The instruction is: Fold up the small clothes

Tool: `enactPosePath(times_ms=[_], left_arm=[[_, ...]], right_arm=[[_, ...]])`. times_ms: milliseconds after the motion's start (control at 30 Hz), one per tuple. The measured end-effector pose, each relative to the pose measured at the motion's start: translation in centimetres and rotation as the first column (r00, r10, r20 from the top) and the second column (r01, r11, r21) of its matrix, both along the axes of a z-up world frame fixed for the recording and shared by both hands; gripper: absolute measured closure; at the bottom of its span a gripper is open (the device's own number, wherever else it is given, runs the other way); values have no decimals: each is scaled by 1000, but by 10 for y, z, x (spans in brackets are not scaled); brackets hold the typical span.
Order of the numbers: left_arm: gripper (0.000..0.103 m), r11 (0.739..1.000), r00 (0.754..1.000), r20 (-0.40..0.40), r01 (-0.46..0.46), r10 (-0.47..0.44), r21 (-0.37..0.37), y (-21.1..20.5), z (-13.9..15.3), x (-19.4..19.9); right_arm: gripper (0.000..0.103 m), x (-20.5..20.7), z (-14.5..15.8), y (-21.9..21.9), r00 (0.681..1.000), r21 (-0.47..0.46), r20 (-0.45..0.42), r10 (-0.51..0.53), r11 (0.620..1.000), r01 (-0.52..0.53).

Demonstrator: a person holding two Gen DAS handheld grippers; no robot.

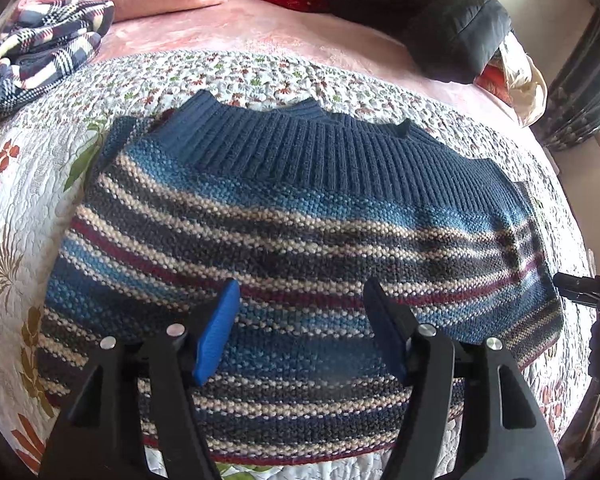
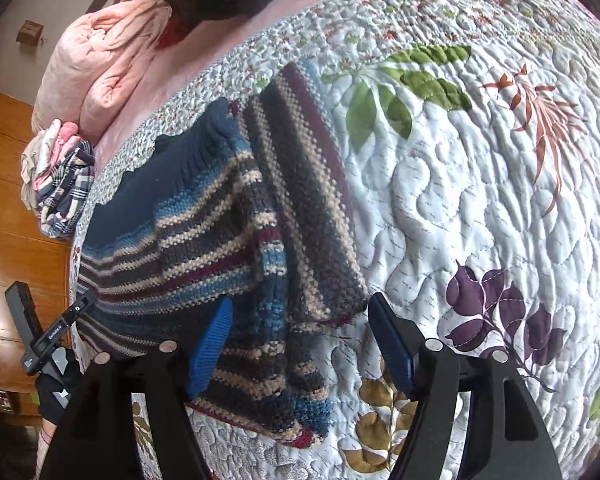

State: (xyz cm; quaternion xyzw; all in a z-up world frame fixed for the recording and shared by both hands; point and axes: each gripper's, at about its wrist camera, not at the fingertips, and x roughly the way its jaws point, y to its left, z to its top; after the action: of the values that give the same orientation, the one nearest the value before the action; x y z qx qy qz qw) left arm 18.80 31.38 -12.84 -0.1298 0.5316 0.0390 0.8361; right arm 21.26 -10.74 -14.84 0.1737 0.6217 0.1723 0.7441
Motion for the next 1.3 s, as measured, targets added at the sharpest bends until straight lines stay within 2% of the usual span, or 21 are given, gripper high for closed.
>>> enactPosePath(times_ms=[167,267,300,400,533,733,833,1033,1167,1300], left_arm=[[33,1000,1000,5,13,-13,6,-2,-7,-2],[31,1000,1000,-1,10,-10,0,-2,-9,0],[31,1000,1000,-2,8,-8,-4,-1,-9,1],[31,1000,1000,-4,6,-6,-13,1,-9,0],[31,1000,1000,-2,12,-12,-25,3,-10,-1],[31,1000,1000,-4,17,-17,-18,1,-11,-1],[31,999,1000,-5,11,-11,-32,3,-13,0],[31,995,1000,3,-16,16,-103,13,-4,-3],[31,987,999,14,-32,35,-160,21,4,-8],[31,986,999,35,-17,23,-168,23,13,-12]], right_arm=[[32,3,-10,7,1000,23,14,-15,1000,15],[48,10,-10,12,999,26,21,-24,999,23],[57,12,-10,12,1000,47,18,-24,999,23],[66,14,-4,14,999,86,29,-16,996,13],[68,11,3,17,998,81,60,1,997,-6],[68,11,-13,12,999,76,13,-51,996,50],[69,10,-10,12,998,83,8,-66,994,65],[72,9,35,32,997,121,79,-8,993,-2],[72,7,74,74,984,107,151,92,988,-109],[72,2,100,127,958,68,199,208,972,-225]])
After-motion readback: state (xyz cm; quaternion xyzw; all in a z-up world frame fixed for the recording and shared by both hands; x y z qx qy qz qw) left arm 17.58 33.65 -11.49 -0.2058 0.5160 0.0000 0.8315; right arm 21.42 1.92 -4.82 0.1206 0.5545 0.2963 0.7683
